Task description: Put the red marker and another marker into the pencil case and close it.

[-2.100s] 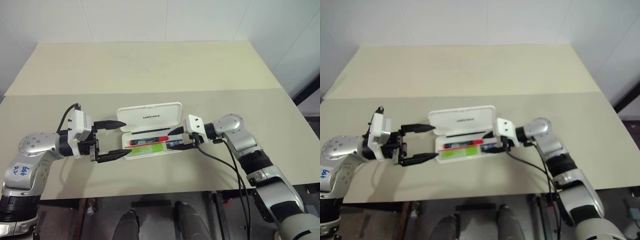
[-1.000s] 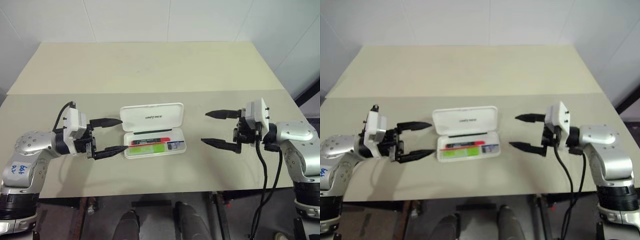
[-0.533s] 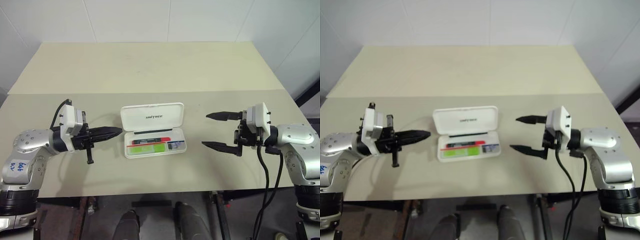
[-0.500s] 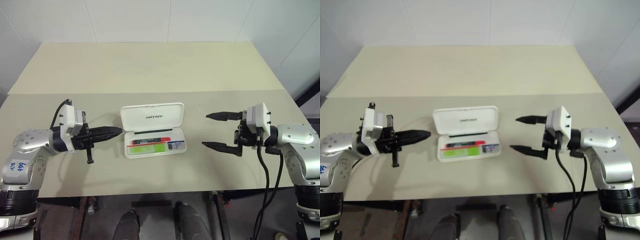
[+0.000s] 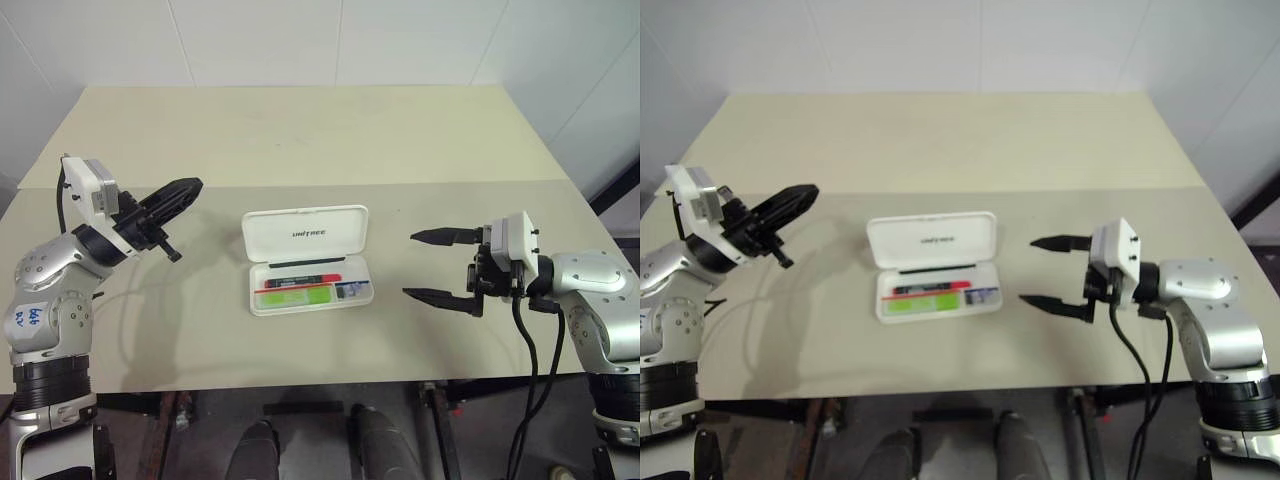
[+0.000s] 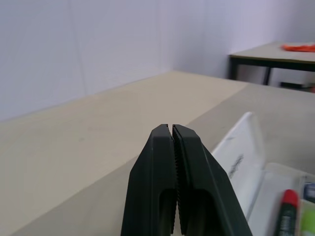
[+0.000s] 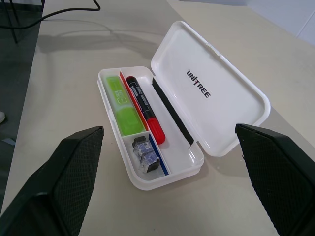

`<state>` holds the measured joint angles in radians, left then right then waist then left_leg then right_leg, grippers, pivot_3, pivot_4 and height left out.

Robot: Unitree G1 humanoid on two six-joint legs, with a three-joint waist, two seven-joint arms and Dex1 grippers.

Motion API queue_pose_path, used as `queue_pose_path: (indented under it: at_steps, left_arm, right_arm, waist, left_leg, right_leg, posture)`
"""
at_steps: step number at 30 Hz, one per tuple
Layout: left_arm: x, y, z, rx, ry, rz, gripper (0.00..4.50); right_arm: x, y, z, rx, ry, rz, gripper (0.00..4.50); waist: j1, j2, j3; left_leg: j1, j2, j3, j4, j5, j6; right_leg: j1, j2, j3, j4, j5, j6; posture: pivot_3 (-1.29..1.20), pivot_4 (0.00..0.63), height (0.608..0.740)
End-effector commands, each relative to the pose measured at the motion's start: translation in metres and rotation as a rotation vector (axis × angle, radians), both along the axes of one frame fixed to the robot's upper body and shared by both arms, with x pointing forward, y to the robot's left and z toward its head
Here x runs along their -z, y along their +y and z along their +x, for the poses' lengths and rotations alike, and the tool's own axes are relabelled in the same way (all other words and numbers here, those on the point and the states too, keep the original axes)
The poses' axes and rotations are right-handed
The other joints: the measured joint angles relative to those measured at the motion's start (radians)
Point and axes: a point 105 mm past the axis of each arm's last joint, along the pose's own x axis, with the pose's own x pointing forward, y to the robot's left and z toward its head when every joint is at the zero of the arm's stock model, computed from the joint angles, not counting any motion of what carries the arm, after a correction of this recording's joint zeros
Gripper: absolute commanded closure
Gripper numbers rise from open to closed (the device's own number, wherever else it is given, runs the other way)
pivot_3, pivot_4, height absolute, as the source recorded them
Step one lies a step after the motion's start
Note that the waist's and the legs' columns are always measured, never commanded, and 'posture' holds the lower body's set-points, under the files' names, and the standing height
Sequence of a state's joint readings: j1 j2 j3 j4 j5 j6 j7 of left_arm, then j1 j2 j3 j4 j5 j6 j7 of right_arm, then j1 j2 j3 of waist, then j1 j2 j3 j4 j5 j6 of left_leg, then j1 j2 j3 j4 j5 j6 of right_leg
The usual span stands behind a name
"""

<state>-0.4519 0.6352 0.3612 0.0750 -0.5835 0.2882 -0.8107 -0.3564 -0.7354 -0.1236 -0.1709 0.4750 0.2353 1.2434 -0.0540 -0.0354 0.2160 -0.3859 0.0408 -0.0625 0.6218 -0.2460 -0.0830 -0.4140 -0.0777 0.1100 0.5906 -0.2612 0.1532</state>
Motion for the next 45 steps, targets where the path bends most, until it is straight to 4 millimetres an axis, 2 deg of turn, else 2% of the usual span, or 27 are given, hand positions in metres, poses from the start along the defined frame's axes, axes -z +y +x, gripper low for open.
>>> queue_pose_path:
  at_steps: [1, 3, 10, 13, 17, 19, 23, 29, 32, 36, 45]
  left_arm:
    - [0.007, -0.006, 0.010, 0.001, 0.027, 0.025, 4.46]
    - [0.017, -0.011, 0.020, -0.008, 0.071, 0.033, 4.46]
    - [0.033, -0.028, 0.040, 0.016, 0.130, 0.053, 4.46]
    - [0.035, -0.039, 0.044, 0.067, 0.136, 0.057, 4.46]
    - [0.036, -0.043, 0.046, 0.095, 0.133, 0.072, 4.46]
    - [0.036, -0.046, 0.043, 0.126, 0.130, 0.082, 4.46]
    - [0.030, -0.055, 0.025, 0.263, 0.108, 0.084, 4.46]
    - [0.031, -0.049, 0.009, 0.331, 0.108, 0.156, 4.46]
    - [0.038, -0.050, -0.003, 0.400, 0.117, 0.262, 4.46]
    - [0.048, -0.060, -0.006, 0.468, 0.119, 0.376, 4.46]
    - [0.062, -0.081, -0.007, 0.551, 0.127, 0.473, 4.46]
  right_arm:
    - [-0.014, 0.003, -0.009, -0.032, -0.051, 0.017, 0.00]
    - [-0.021, 0.006, -0.011, -0.040, -0.056, 0.054, 0.00]
    - [-0.035, 0.016, -0.019, -0.055, -0.039, 0.139, 0.00]
    - [-0.033, 0.023, -0.026, -0.084, -0.038, 0.129, 0.00]
    - [-0.030, 0.025, -0.028, -0.091, -0.031, 0.120, 0.00]
    - [-0.029, 0.026, -0.028, -0.090, -0.031, 0.119, 0.00]
    - [-0.027, 0.026, -0.027, -0.084, -0.031, 0.114, 0.00]
    - [-0.025, 0.027, -0.025, -0.078, -0.032, 0.112, 0.00]
    - [-0.023, 0.028, -0.025, -0.075, -0.031, 0.114, 0.00]
    - [-0.025, 0.027, -0.023, -0.069, -0.029, 0.118, 0.00]
    - [-0.030, 0.027, -0.014, -0.076, -0.034, 0.095, 0.00]
  waist:
    - [0.000, 0.000, 0.000]
    - [0.002, 0.000, 0.000]
    - [0.005, 0.000, 0.000]
    - [0.006, 0.000, 0.000]
    - [0.004, 0.000, 0.000]
    - [0.005, 0.000, 0.000]
    - [0.006, 0.000, 0.000]
    - [0.006, 0.000, 0.000]
    - [0.006, 0.000, 0.000]
    - [0.008, 0.000, 0.000]
    - [0.019, 0.000, 0.000]
  left_leg:
    - [0.000, 0.000, 0.000, 0.000, 0.000, 0.000]
    - [0.000, 0.000, 0.000, 0.000, 0.000, 0.000]
    - [-0.001, 0.000, -0.001, 0.000, 0.000, 0.000]
    - [-0.001, 0.000, -0.001, 0.000, 0.000, 0.000]
    - [-0.001, 0.000, -0.001, 0.000, 0.000, 0.000]
    - [-0.001, 0.000, -0.001, 0.000, 0.000, 0.000]
    - [-0.001, 0.000, -0.001, 0.000, 0.000, 0.000]
    - [-0.001, 0.000, -0.001, -0.001, 0.000, 0.000]
    - [-0.001, 0.000, -0.001, -0.001, 0.000, 0.000]
    - [-0.001, 0.000, -0.001, -0.001, 0.000, 0.000]
    - [-0.001, 0.000, -0.001, 0.000, 0.000, 0.000]
  right_leg:
    - [0.000, 0.000, 0.000, 0.000, 0.000, 0.000]
    - [0.000, 0.000, 0.000, 0.000, 0.000, 0.000]
    - [0.000, 0.000, -0.001, 0.000, 0.001, 0.003]
    - [0.000, 0.000, -0.001, 0.000, 0.001, 0.003]
    - [0.000, 0.000, -0.001, -0.001, 0.003, 0.005]
    - [0.000, 0.000, -0.001, -0.001, 0.004, 0.008]
    - [0.000, 0.000, -0.001, -0.001, 0.004, 0.008]
    - [0.000, 0.000, -0.001, -0.001, 0.004, 0.008]
    - [0.000, 0.000, -0.001, -0.002, 0.002, 0.004]
    - [0.000, 0.000, -0.001, -0.002, -0.001, -0.003]
    - [0.000, 0.000, -0.001, -0.002, -0.001, -0.003]
  posture:
    - [0.00, 0.150, 0.740]
    - [0.00, 0.150, 0.740]
    - [0.00, 0.150, 0.740]
    - [0.00, 0.150, 0.740]
    - [0.00, 0.150, 0.740]
    - [0.00, 0.150, 0.740]
    - [0.00, 0.150, 0.740]
    - [0.00, 0.150, 0.740]
    - [0.00, 0.150, 0.740]
    - [0.00, 0.150, 0.740]
    - [0.00, 0.150, 0.740]
